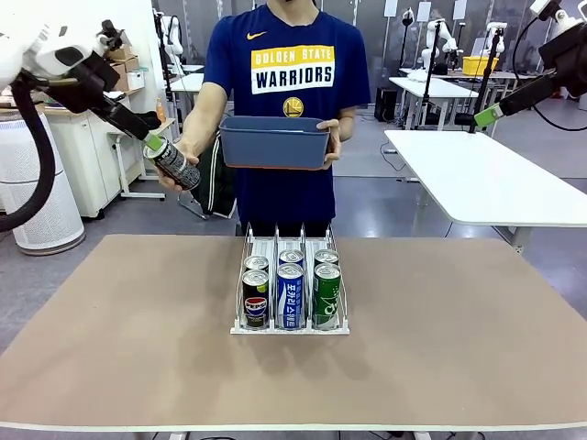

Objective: Fill the beverage cans into the dispenser.
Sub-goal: Pick up the Pepsi coke handed by the human, then place the picked Pepsi coke in the line of the Automatic Can Dispenser with the same cans.

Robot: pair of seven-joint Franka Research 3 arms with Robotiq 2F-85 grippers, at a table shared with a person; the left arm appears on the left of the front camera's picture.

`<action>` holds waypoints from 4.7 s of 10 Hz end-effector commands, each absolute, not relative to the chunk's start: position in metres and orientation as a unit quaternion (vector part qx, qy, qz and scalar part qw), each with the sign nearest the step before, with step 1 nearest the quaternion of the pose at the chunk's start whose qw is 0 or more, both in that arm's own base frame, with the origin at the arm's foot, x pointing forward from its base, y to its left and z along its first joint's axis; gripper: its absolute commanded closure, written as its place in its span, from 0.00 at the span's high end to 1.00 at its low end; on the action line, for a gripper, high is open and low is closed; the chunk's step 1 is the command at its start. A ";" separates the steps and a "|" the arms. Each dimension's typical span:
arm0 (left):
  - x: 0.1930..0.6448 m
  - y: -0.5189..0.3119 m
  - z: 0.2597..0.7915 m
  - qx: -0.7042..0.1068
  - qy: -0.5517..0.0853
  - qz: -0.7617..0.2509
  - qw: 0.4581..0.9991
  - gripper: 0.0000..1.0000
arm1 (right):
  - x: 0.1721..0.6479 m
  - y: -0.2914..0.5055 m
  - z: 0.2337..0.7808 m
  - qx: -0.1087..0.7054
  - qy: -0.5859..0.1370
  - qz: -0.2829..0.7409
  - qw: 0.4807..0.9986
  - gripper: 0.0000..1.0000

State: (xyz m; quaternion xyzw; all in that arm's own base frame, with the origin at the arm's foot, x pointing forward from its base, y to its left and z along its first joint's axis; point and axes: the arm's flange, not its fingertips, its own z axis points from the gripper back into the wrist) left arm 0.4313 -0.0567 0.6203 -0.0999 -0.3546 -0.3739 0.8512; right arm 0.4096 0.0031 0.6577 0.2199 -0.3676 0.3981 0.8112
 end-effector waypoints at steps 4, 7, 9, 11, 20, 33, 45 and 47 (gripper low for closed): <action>0.441 -0.080 0.602 -0.117 -0.354 -0.389 0.843 1.00 | 0.412 0.003 0.656 0.231 -0.371 0.408 0.802 1.00; 0.450 -0.083 0.590 -0.120 -0.352 -0.378 0.848 1.00 | 0.412 0.003 0.656 0.231 -0.371 0.408 0.802 1.00; 0.454 -0.080 0.586 -0.114 -0.353 -0.372 0.851 1.00 | 0.412 0.003 0.656 0.231 -0.371 0.408 0.802 1.00; 0.455 -0.078 0.582 -0.120 -0.349 -0.363 0.856 1.00 | 0.412 0.003 0.656 0.231 -0.371 0.408 0.802 1.00; 0.447 -0.072 0.591 -0.099 -0.345 -0.352 0.864 1.00 | 0.412 0.003 0.656 0.231 -0.371 0.408 0.802 1.00; 0.444 -0.067 0.598 -0.092 -0.348 -0.357 0.862 0.27 | 0.412 0.003 0.656 0.231 -0.371 0.408 0.802 1.00; 0.444 -0.067 0.603 -0.099 -0.353 -0.363 0.856 0.20 | 0.412 0.003 0.656 0.231 -0.371 0.408 0.802 1.00; 0.444 -0.067 0.603 -0.099 -0.353 -0.363 0.856 0.20 | 0.412 0.003 0.656 0.231 -0.371 0.408 0.802 1.00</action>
